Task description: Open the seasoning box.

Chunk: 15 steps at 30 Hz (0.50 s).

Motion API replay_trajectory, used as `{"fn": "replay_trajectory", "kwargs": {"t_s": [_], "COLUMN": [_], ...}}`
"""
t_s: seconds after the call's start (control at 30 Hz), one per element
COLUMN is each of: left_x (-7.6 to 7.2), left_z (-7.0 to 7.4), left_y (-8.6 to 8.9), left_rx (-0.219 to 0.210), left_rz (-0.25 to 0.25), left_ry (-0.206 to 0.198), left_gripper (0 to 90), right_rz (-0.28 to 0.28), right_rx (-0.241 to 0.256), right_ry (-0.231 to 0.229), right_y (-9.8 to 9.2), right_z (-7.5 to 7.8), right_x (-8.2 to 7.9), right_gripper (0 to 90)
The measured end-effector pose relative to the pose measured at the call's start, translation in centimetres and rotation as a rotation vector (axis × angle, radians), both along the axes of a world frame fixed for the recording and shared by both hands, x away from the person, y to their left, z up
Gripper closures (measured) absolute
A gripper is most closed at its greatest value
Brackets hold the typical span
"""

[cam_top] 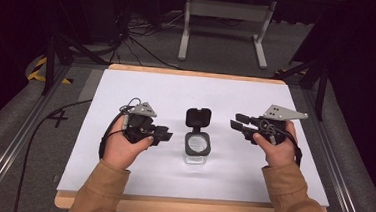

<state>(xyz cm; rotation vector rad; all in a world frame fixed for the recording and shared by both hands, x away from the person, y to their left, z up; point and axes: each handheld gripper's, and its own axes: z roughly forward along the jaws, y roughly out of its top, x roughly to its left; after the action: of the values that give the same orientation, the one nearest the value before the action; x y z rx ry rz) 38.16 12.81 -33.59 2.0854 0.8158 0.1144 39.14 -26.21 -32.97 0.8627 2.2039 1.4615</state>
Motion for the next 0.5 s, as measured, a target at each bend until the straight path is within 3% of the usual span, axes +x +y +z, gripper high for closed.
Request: {"fn": "replay_trajectory", "kwargs": {"t_s": [0.2, 0.37, 0.5], "left_x": [0.7, 1.8, 2.5], "left_z": [-0.1, -0.9, -1.8], "left_y": [1.8, 3.5, 4.4], "left_rx": [-0.002, 0.015, 0.006], "left_rz": [0.042, 0.082, 0.111], "left_ry": [0.023, 0.027, 0.031], "left_gripper": [65.2, 62.0, 57.6], "right_rz": [-0.049, -0.078, -0.129], "right_rx": [-0.037, -0.043, -0.083], "right_ry": [0.046, 0.102, 0.126], "right_y": [-1.9, -3.6, -4.8], "right_z": [0.1, -0.3, -0.9], "right_x": [0.1, 0.7, 1.3], "right_gripper": [61.8, 56.5, 51.1]}}
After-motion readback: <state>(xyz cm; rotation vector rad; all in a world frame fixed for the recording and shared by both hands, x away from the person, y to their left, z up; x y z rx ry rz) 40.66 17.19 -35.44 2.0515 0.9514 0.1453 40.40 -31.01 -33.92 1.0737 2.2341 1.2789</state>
